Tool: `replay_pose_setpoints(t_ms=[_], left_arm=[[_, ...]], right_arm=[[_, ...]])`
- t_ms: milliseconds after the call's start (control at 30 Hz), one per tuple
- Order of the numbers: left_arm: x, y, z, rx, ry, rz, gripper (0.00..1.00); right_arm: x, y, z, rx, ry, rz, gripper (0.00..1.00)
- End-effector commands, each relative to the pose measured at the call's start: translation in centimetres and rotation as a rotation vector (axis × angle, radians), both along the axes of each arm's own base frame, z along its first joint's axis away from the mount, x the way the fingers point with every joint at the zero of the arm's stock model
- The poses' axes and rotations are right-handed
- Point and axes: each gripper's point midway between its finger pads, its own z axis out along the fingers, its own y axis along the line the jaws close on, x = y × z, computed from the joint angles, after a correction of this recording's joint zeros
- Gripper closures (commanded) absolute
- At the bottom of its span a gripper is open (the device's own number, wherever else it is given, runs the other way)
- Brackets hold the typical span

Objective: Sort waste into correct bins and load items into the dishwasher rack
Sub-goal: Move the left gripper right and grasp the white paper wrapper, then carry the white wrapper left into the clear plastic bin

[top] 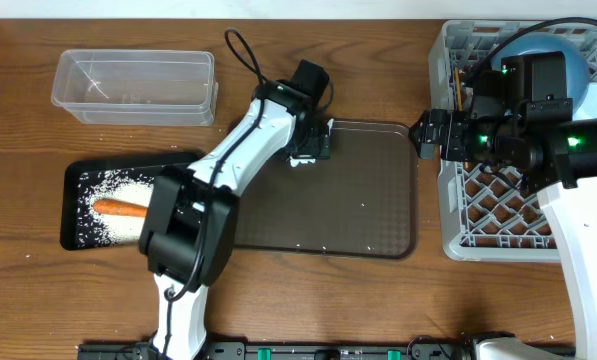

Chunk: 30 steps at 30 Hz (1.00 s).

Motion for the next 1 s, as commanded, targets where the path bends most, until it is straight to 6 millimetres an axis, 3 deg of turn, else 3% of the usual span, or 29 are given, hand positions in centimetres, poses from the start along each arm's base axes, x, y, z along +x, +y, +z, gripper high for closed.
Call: replay_pose_setpoints(t_ms=[0, 333, 533, 833, 967], left_arm=[[0.8, -0.6, -0.3, 0.011, -0.029, -0.028, 0.01], [0.0, -4.0, -2.0, 0.008, -0.046, -0.08, 0.05], [0.6, -2.8, -3.1, 0.064, -0.062, 0.043, 0.04], [0.9, -2.2, -3.5, 0.082, -0.078, 0.061, 0.05], [0.9, -2.2, -3.7, 0.078, -0.075, 0.081, 0.18]], right_arm=[[-0.3, 0.1, 0.6, -0.002, -0.018, 0.003, 0.01], [-0.3, 0.1, 0.6, -0.002, -0.018, 0.003, 0.01], [-0.3, 0.1, 0.6, -0.002, -0.018, 0.003, 0.01], [-0.3, 0.1, 0.6, -0.002, -0.018, 0.003, 0.01], [-0.3, 0.1, 0.6, -0.002, -0.018, 0.003, 0.01]])
